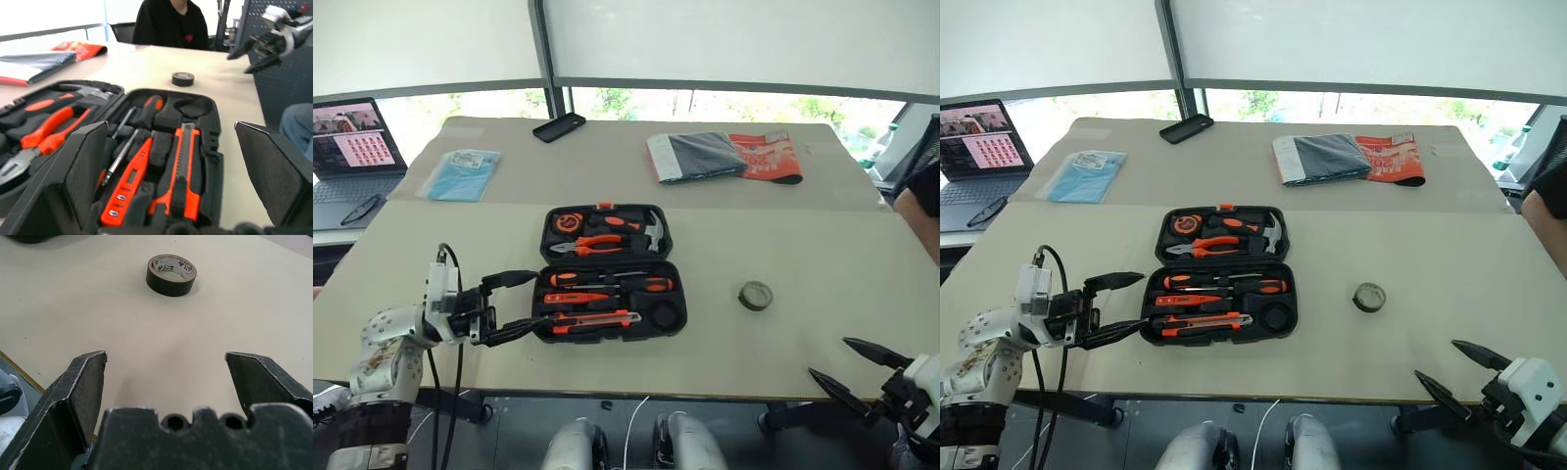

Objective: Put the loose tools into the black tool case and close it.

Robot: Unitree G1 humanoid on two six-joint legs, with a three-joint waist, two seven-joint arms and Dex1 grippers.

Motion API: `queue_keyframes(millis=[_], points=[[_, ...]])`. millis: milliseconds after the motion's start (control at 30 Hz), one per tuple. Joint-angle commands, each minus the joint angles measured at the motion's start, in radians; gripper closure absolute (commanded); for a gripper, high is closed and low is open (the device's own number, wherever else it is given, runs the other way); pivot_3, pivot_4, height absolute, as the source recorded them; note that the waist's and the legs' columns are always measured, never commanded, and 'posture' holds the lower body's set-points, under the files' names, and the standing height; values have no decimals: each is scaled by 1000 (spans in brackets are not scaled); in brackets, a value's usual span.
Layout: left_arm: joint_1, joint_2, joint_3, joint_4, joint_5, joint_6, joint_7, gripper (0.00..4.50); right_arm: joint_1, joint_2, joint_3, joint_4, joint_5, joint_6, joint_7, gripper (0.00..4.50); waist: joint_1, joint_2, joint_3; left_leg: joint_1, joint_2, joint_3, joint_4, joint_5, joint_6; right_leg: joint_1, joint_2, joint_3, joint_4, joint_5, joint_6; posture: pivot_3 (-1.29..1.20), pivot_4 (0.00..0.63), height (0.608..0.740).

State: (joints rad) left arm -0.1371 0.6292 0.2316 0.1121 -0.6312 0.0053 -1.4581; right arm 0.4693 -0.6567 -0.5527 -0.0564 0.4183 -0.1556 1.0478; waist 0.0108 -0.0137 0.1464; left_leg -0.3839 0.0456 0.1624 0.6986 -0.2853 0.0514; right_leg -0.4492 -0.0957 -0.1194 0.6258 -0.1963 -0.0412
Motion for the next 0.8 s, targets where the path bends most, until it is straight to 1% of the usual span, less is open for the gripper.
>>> queue_keyframes(millis=[33, 100, 133, 200, 233, 300, 367, 533, 633, 800], points=[[-28, -24, -13, -125, -41, 21, 38, 44, -70, -84, 5, -98, 116, 213, -23, 0, -2, 0, 0, 0, 0, 1, 0, 0, 0, 0, 0, 1, 0, 2, 3, 0, 150, 740], [-38, -30, -35, -174, -50, 44, 47, 44, -93, -151, 34, -130, 109, 304, -14, 0, -2, 0, 0, 0, 0, 1, 0, 0, 1, 0, 1, 2, 0, 3, 5, 0, 150, 740], [-45, -37, -48, -198, -48, 47, 52, 44, -110, -194, 58, -146, 87, 334, -3, 0, -1, 0, 0, 0, 0, 1, 0, 1, 2, -1, 1, 3, 0, 3, 5, 0, 150, 740], [-58, -48, -89, -244, -42, 51, 47, 44, -186, -299, 138, -176, 16, 433, -27, 0, 0, 0, 0, 0, -1, 1, -1, 2, 4, -1, 1, 2, 0, 3, 5, 0, 150, 740], [-60, -49, -99, -256, -41, 54, 47, 44, -208, -326, 160, -183, 0, 464, -37, 0, 1, 0, 0, -1, 0, 0, -1, 2, 4, -1, 2, 2, 0, 3, 4, 0, 150, 740], [-67, -65, -129, -265, -33, 65, 62, 44, -319, -372, 259, -210, 4, 595, -56, 0, 1, -1, 0, -1, -1, 0, -1, 3, 4, -2, 3, 2, 0, 3, 4, 0, 150, 740], [-63, -70, -152, -271, -26, 74, 66, 44, -398, -405, 352, -211, -32, 655, -52, 0, 1, -1, 0, -2, -1, 0, -1, 5, 8, -3, 4, 2, 0, 3, 4, 0, 150, 740], [-35, -56, -180, -275, -11, 71, 60, 44, -522, -405, 494, -170, -130, 642, -52, 0, 5, -2, 1, -7, -2, 1, -2, 5, 7, -7, 6, 0, 0, 2, 3, 0, 150, 740], [-26, -53, -174, -271, -6, 64, 64, 44, -599, -379, 553, -137, -168, 632, -59, 0, 3, -2, 1, -7, -2, 2, 0, 5, 7, -7, 5, 0, 0, 3, 4, 0, 150, 740], [-5, -51, -171, -305, -8, 74, 86, 44, -683, -351, 625, -99, -213, 644, -44, 0, 2, -3, 2, -8, -2, 2, 2, 4, 9, -7, 4, 0, -1, 3, 5, 0, 150, 740]])
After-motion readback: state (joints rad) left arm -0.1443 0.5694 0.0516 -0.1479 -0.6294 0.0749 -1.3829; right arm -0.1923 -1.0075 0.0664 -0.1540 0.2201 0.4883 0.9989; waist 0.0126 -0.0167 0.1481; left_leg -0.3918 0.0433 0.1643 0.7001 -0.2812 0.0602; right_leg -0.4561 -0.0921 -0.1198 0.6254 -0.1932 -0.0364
